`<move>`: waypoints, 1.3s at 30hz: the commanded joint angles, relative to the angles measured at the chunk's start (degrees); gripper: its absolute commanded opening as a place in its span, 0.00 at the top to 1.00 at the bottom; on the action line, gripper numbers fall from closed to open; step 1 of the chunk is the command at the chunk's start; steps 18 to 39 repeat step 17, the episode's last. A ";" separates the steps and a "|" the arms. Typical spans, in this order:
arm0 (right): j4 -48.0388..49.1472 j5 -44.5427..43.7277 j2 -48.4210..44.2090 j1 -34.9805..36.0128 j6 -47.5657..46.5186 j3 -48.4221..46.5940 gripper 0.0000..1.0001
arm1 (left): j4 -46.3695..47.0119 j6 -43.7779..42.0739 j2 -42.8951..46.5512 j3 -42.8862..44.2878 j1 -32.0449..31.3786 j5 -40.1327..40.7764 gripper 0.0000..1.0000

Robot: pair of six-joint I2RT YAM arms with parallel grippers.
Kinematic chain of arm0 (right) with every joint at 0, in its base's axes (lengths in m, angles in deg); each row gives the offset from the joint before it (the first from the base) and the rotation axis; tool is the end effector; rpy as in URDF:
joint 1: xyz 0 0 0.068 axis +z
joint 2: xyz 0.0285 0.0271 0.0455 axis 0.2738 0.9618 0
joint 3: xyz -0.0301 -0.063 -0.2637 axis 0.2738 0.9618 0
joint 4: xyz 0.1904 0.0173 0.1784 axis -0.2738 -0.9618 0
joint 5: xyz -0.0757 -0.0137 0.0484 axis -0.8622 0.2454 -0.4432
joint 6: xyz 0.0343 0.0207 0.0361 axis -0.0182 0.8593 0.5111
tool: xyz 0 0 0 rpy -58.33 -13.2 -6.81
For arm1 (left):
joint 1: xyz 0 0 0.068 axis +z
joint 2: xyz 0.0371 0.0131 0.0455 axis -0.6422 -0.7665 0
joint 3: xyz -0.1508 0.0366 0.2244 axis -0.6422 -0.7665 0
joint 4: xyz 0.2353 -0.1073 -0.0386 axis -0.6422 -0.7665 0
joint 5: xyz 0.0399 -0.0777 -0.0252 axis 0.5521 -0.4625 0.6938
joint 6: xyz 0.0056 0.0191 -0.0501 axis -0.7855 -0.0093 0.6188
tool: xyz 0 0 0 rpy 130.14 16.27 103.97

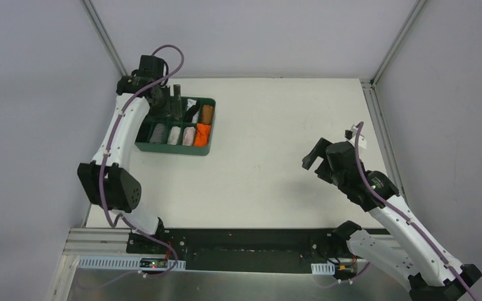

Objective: Roll the underwear
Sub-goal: Reset both arms

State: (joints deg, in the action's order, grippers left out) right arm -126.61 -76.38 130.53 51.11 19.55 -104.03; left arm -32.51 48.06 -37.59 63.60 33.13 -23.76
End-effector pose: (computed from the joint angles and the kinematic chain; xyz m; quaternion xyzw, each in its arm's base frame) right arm 0.1318 0.0773 0.3095 0.0819 0.8790 0.1197 0.4542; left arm 0.3521 -0.0377 0.3640 -0.0204 0.9453 0.0191 0.3249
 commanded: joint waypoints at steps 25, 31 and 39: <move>-13.48 -14.24 -6.71 -0.07 -0.69 -6.53 0.00 | 3.46 10.07 32.91 -25.16 -1.43 -25.25 0.18; -13.48 -14.24 -6.71 -0.07 -0.69 -6.53 0.00 | 3.46 10.07 32.91 -25.16 -1.43 -25.25 0.18; -13.48 -14.24 -6.71 -0.07 -0.69 -6.53 0.00 | 3.46 10.07 32.91 -25.16 -1.43 -25.25 0.18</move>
